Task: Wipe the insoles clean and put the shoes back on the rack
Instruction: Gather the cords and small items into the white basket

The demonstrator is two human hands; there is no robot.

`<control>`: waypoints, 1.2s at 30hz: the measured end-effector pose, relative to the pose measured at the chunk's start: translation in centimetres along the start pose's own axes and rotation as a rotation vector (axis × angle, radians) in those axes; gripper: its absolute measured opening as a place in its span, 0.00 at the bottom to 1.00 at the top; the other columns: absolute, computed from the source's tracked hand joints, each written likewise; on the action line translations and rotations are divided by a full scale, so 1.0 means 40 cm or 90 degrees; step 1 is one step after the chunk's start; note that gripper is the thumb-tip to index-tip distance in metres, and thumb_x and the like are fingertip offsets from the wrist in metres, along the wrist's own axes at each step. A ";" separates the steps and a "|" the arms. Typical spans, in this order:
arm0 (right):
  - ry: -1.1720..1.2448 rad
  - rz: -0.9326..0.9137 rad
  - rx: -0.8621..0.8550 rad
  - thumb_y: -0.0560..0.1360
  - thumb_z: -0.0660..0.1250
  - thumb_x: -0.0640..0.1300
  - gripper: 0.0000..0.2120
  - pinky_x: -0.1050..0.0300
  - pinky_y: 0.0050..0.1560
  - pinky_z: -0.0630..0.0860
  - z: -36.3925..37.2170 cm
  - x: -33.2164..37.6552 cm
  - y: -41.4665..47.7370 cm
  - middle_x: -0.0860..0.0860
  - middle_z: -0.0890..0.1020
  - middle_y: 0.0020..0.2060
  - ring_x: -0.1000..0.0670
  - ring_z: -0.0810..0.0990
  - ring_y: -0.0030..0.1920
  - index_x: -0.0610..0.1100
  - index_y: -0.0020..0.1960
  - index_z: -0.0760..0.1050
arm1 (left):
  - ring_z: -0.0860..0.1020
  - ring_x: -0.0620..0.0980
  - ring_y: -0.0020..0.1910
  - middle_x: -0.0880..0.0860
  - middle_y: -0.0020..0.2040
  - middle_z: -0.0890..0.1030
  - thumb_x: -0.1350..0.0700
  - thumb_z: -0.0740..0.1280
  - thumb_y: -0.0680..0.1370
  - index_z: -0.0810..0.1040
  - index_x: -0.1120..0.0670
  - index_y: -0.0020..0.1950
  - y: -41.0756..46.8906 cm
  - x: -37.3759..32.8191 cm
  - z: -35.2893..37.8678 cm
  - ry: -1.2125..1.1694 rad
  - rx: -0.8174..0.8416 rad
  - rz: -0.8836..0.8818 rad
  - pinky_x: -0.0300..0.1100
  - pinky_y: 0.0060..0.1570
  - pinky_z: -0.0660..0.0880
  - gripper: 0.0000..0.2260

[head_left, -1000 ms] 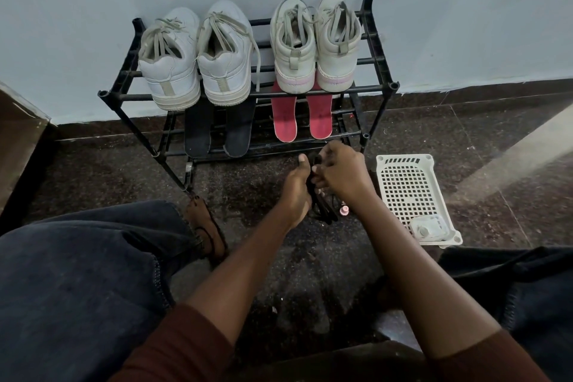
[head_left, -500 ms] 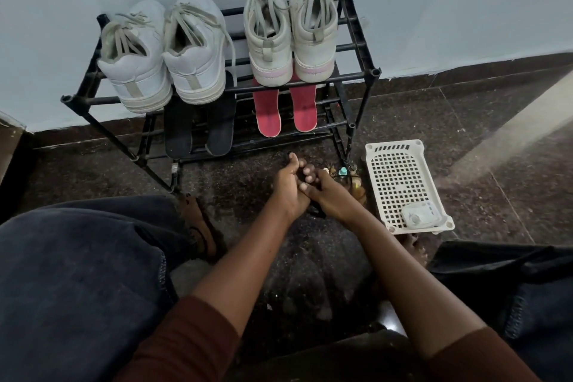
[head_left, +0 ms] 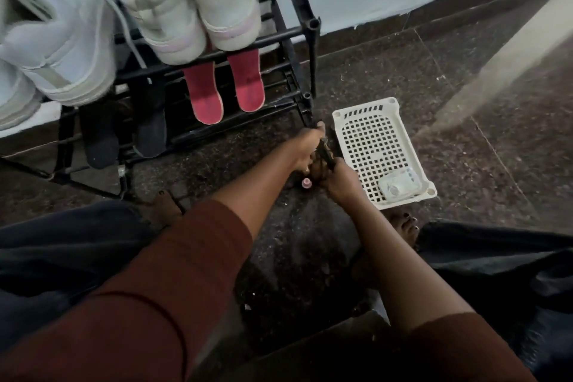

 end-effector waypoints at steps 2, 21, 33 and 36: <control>-0.037 0.010 -0.057 0.77 0.57 0.40 0.12 0.49 0.50 0.68 -0.022 -0.058 0.031 0.35 0.74 0.56 0.36 0.73 0.57 0.36 0.58 0.65 | 0.76 0.59 0.52 0.59 0.55 0.77 0.51 0.51 0.84 0.73 0.60 0.61 0.062 -0.006 0.070 0.137 0.082 -0.039 0.48 0.53 0.73 0.17; -0.198 0.053 -0.198 0.82 0.42 0.44 0.21 0.46 0.56 0.69 -0.194 -0.340 0.392 0.37 0.72 0.60 0.40 0.73 0.59 0.40 0.71 0.58 | 0.80 0.45 0.40 0.50 0.38 0.81 0.53 0.66 0.78 0.75 0.58 0.62 0.507 -0.110 0.360 0.471 -0.082 0.092 0.34 0.37 0.76 0.15; -0.468 0.049 -0.200 0.76 0.60 0.35 0.16 0.53 0.41 0.71 -0.147 -0.278 0.312 0.39 0.72 0.53 0.43 0.74 0.48 0.35 0.63 0.66 | 0.74 0.55 0.60 0.58 0.62 0.74 0.65 0.60 0.77 0.75 0.56 0.64 0.309 0.016 0.285 0.269 -0.227 0.182 0.42 0.60 0.68 0.16; -0.480 -0.009 -0.180 0.75 0.60 0.37 0.12 0.55 0.45 0.72 -0.070 -0.236 0.253 0.40 0.74 0.52 0.45 0.73 0.49 0.36 0.59 0.69 | 0.76 0.56 0.56 0.59 0.57 0.79 0.66 0.61 0.76 0.78 0.59 0.59 0.223 0.124 0.177 0.160 -0.316 0.168 0.41 0.57 0.69 0.14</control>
Point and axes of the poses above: each hand's wrist, its own y-axis towards the middle knuckle, its own z-axis out of the palm, x = y × z, the point moved 7 cm from there along y, towards the middle knuckle
